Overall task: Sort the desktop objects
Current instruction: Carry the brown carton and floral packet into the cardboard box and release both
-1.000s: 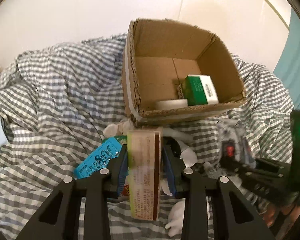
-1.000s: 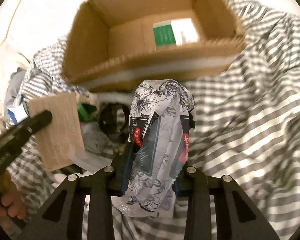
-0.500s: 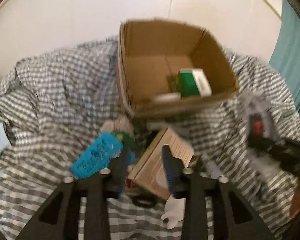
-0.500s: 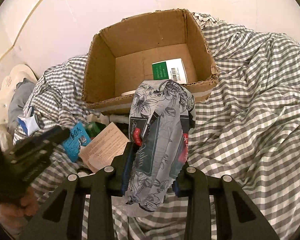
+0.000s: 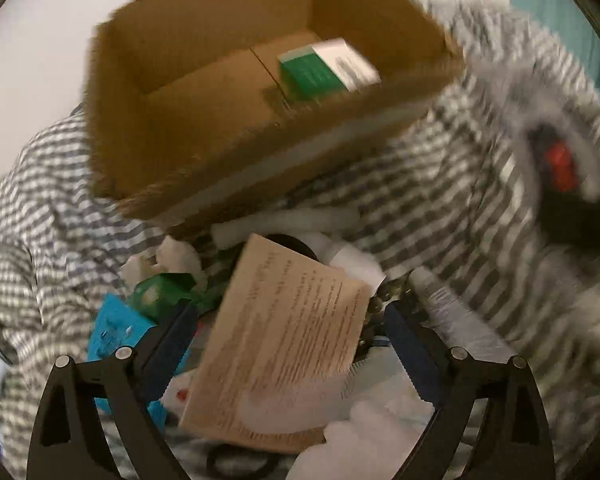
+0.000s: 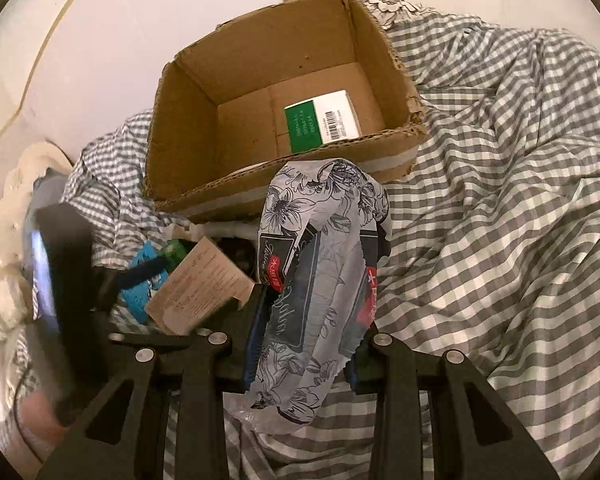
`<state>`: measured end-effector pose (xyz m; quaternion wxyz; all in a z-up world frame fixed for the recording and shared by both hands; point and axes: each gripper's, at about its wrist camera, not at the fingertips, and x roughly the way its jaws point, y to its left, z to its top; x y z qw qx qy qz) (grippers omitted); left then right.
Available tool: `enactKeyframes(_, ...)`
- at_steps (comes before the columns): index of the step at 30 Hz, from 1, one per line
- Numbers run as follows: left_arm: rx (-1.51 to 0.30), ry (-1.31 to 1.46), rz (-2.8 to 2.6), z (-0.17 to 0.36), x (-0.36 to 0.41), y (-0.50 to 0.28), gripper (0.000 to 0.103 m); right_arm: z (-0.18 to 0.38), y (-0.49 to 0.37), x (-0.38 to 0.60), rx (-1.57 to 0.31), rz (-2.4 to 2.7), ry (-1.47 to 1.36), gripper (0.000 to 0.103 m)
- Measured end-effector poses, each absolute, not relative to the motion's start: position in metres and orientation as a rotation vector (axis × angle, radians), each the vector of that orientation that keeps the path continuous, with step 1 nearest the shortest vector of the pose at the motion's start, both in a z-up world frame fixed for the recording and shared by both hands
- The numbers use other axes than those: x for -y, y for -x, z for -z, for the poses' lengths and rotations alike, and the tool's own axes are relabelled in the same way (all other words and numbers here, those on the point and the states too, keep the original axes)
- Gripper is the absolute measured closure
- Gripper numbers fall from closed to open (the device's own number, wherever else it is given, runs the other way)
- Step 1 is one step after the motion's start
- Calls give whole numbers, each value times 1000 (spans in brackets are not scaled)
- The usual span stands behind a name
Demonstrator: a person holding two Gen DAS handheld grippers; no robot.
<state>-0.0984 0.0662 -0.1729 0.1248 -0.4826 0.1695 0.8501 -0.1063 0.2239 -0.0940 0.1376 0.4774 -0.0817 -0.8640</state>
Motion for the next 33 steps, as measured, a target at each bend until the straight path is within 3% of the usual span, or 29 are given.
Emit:
enactKeyframes(2,-564,1466,-2454,185,-70,104,8,94,109,-228,244,2507,-1374,70)
enactKeyframes(4,-550,1496,-2447,188,-67,108,17,95,111,-232,271,2499,-1375,70)
enactKeyframes(10,-332,1429,-2516,159,-39,98,19,97,114,-231,265,2499,-1384,70)
enactKeyframes(15,-107,1268,-2566,106,-15,85,19,83,108,-225,238,2520,-1341,70)
enactKeyframes(24,-72,1054,-2628,24,-13,99,20,23,112,-201,143,2570,-1171,70)
enactKeyframes(33,-49,1008,-2668,4,-13,154,20,0,166,-191,75,2588,-1130,70)
